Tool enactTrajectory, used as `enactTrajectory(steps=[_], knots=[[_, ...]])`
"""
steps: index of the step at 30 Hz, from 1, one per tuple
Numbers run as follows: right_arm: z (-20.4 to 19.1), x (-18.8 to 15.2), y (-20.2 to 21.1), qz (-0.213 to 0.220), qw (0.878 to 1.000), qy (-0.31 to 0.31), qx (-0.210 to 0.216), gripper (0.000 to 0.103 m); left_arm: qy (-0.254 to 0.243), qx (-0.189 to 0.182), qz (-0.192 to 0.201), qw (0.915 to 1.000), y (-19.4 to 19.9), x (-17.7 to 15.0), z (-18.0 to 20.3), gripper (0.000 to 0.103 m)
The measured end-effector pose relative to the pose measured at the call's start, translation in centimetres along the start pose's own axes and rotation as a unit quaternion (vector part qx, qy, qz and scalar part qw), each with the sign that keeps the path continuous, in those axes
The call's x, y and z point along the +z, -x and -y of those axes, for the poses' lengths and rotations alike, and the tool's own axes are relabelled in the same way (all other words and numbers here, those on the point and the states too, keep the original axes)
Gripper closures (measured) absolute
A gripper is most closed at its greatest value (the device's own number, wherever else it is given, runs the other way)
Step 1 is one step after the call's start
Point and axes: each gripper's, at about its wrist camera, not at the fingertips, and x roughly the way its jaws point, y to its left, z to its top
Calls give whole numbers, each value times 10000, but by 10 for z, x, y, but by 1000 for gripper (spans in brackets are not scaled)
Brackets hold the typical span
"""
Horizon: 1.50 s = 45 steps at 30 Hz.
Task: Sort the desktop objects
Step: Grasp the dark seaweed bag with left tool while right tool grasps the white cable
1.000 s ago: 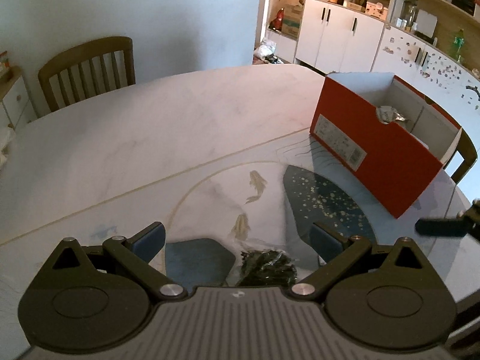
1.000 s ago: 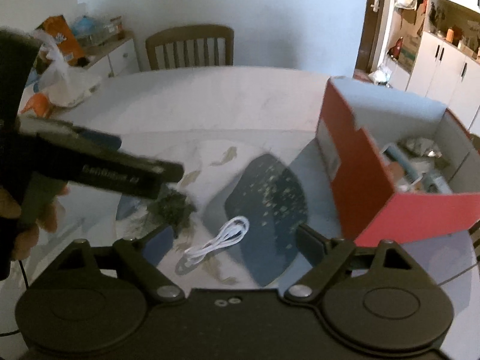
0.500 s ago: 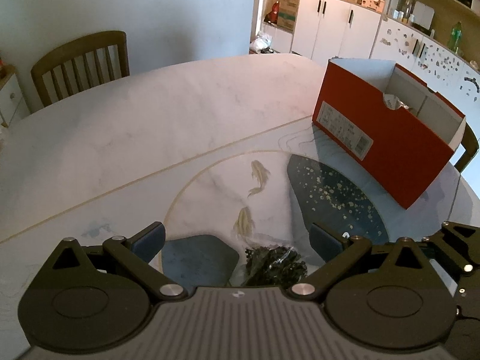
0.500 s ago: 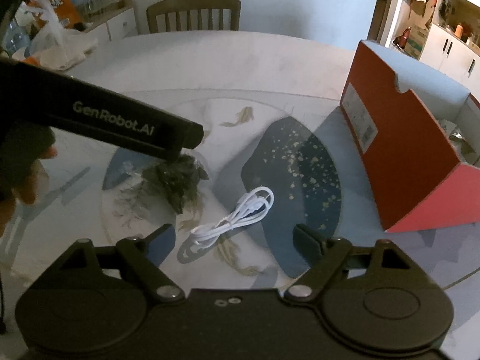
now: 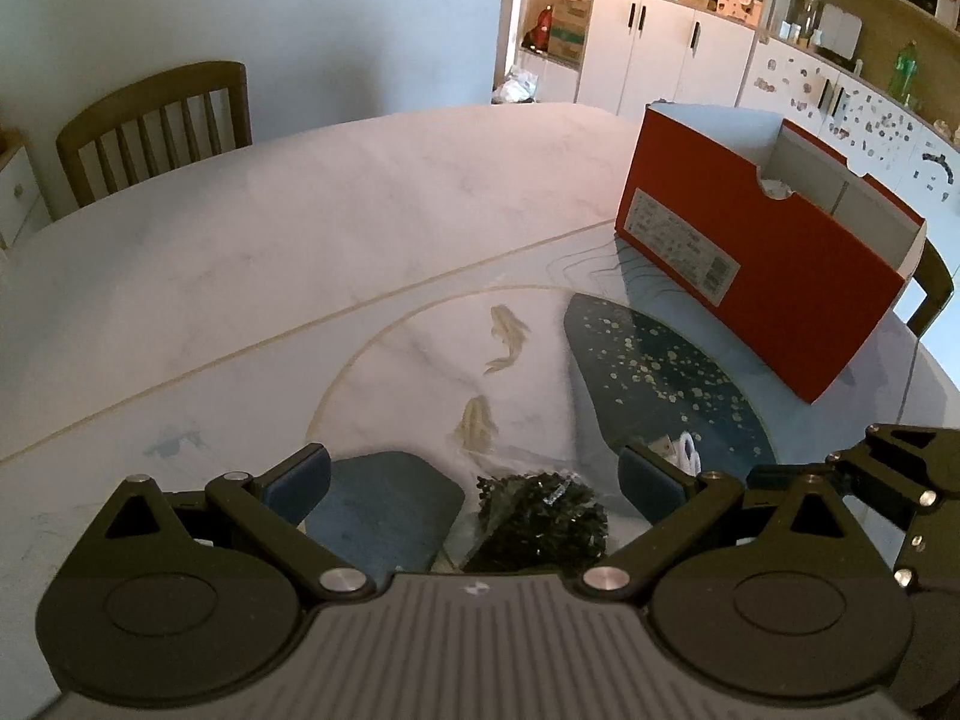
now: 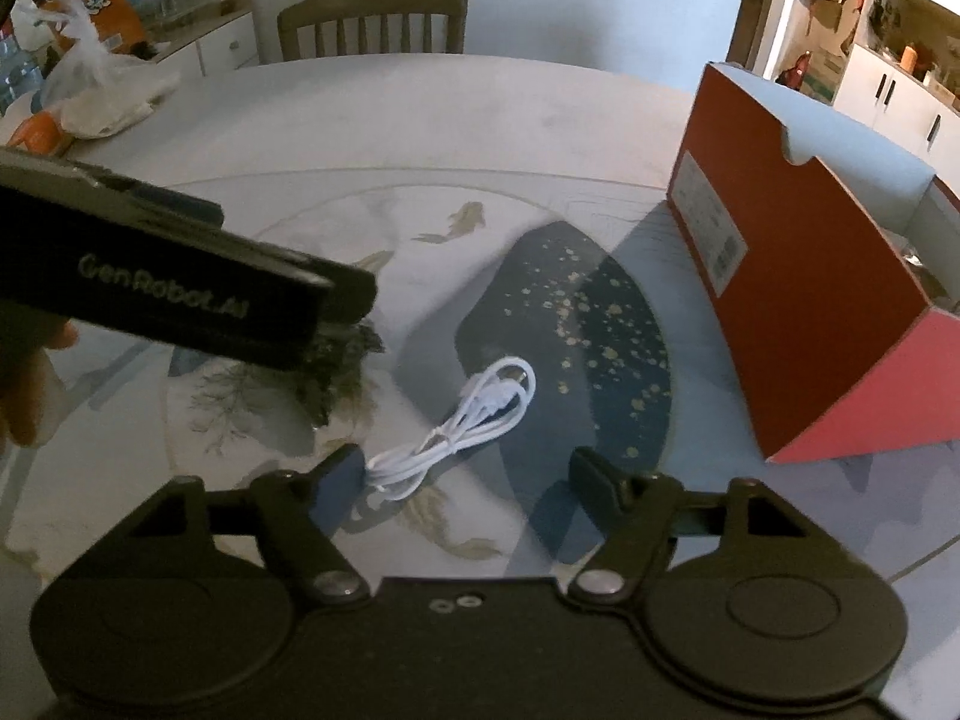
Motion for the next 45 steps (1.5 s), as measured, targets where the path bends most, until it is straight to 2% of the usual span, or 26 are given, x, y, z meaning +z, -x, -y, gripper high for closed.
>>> enactTrajectory(steps=[5,6,14,17,20,21,23,26,29,32,37,39,45], knots=[[19,0,-1,-16,9998,-190,17,44,-209,-17,17,9998,0,-6,6,0],[21,1,-1,-11,9998,-213,23,49,-237,-20,13,9997,0,-7,7,0],[21,1,1,41,9999,-130,94,66,-374,4,-77,9993,-8,-14,10,1],[20,1,1,52,9999,-103,119,70,-373,-50,-102,9992,-9,-16,11,8],[21,1,2,64,9998,-88,146,73,-395,-64,-67,9992,-8,-17,11,10],[21,1,2,71,9998,-78,152,74,-406,-101,-62,9991,-8,-17,11,14],[23,1,2,83,9998,-97,130,84,-479,-133,-118,9987,-9,-19,13,21],[25,1,1,79,9998,-116,134,85,-494,-102,-282,9983,-14,-23,15,23],[25,0,3,80,9998,-131,111,85,-541,-14,-285,9981,-14,-24,16,26],[26,1,4,70,9998,-179,112,87,-547,-26,-282,9981,-14,-22,18,39],[29,1,4,48,9996,-209,156,87,-564,-53,-301,9979,-12,-21,22,48],[32,0,5,32,9994,-267,197,87,-510,-96,-309,9982,-11,-21,22,57],[42,-3,12,35,9987,-443,234,87,-296,-128,-352,9989,-5,-20,21,67]])
